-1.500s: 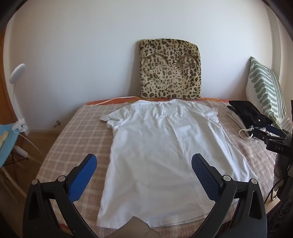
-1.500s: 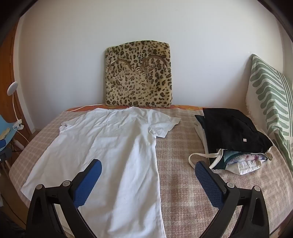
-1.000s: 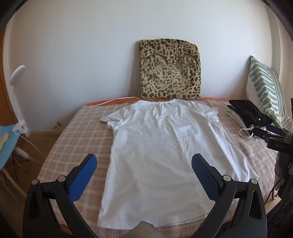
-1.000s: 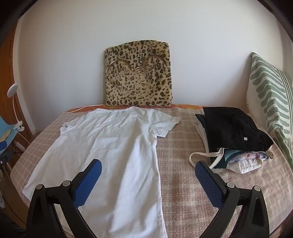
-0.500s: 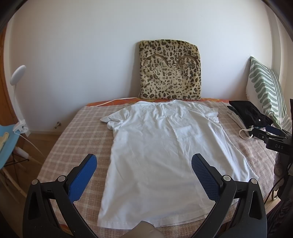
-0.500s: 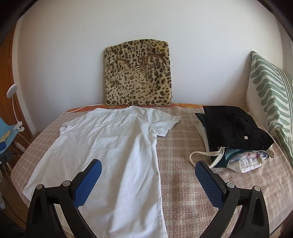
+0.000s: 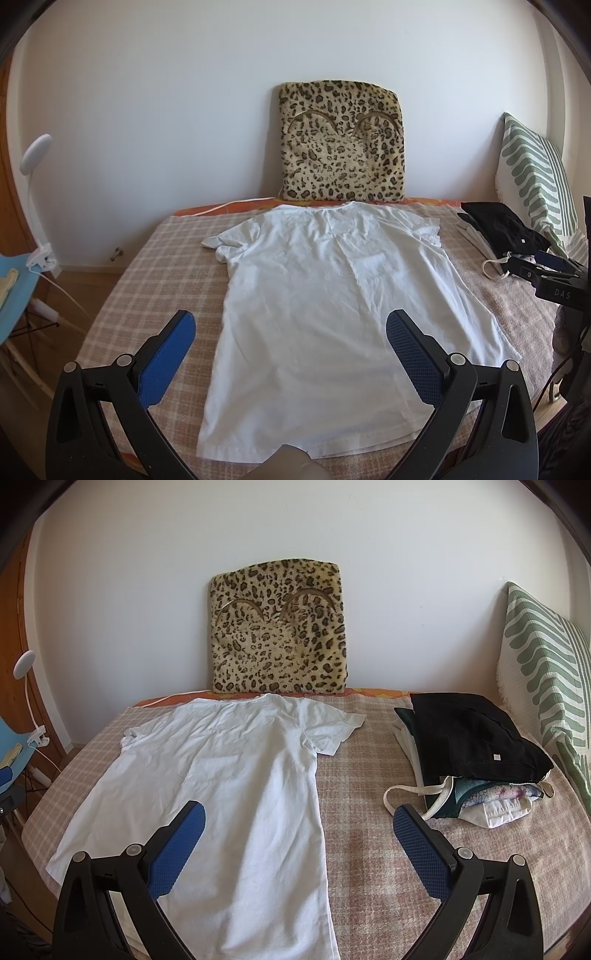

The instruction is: Fold small clothes

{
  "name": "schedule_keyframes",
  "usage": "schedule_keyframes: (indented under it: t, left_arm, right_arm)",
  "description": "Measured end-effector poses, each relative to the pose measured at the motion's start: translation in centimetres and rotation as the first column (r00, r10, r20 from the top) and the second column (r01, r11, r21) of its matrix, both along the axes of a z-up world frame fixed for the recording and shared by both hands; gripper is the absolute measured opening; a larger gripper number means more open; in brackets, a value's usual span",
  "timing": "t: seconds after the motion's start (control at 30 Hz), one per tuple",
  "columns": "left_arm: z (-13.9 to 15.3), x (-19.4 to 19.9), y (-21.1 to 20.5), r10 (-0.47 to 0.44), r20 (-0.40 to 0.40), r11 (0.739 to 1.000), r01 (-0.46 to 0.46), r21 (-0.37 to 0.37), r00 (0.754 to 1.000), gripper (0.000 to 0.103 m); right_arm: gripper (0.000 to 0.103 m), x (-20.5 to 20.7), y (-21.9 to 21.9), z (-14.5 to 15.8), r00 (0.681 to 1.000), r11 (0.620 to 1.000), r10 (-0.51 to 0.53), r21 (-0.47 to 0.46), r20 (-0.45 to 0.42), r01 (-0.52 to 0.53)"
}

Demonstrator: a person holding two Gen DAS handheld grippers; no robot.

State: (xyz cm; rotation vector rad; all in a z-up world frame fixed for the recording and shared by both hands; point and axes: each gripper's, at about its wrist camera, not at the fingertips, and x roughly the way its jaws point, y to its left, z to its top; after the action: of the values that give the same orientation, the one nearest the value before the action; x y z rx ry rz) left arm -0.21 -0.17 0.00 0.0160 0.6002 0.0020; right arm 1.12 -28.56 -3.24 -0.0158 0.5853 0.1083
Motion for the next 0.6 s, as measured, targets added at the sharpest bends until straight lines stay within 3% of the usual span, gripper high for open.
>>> schedule_keyframes:
  t: [0.6]
  left_arm:
    - [0.28, 0.1, 0.07, -0.002, -0.002, 1.0, 0.002, 0.004, 1.0, 0.103]
  right_arm:
    - [0.103, 0.05, 0.01, -0.1, 1.0, 1.0, 0.001, -0.002, 0.001, -0.001]
